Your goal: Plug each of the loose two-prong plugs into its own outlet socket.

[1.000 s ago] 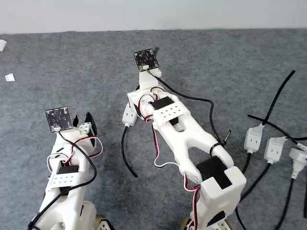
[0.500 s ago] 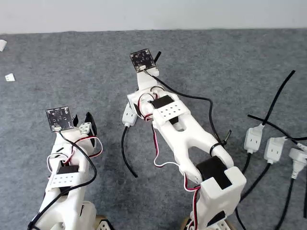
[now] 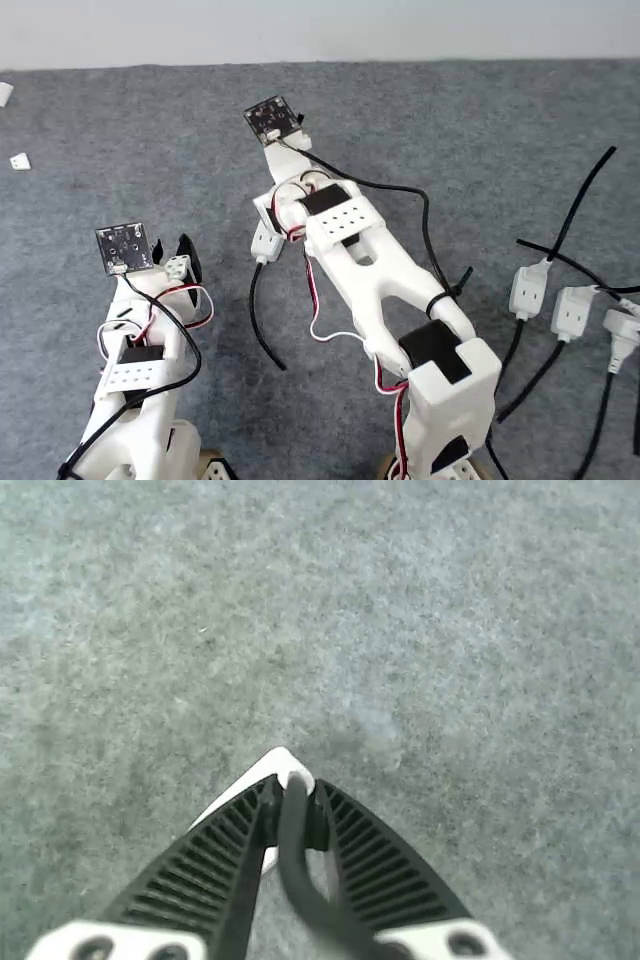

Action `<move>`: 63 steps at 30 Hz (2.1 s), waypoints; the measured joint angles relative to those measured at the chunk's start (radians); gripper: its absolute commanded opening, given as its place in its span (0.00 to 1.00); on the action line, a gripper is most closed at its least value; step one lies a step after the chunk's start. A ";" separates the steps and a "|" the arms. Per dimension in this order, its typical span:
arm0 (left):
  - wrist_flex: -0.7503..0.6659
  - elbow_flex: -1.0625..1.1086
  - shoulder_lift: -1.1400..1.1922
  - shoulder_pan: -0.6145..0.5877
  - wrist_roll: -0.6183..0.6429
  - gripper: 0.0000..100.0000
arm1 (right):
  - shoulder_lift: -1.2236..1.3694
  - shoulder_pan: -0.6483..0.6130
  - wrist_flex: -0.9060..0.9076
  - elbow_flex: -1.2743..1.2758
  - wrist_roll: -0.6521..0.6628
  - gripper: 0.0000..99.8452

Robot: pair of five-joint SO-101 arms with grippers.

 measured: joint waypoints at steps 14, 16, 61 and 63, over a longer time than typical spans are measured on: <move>0.000 0.000 0.000 0.000 -0.003 0.12 | 0.044 0.000 0.100 -0.121 0.048 0.01; 0.000 0.000 0.000 0.000 -0.003 0.12 | 0.044 0.000 0.117 -0.138 0.055 0.01; 0.132 -0.092 -0.008 -0.180 0.107 0.12 | 0.921 -0.035 0.299 -1.249 -0.153 0.13; 0.132 -0.092 -0.008 -0.180 0.107 0.12 | 0.965 -0.035 0.342 -1.321 -0.153 0.14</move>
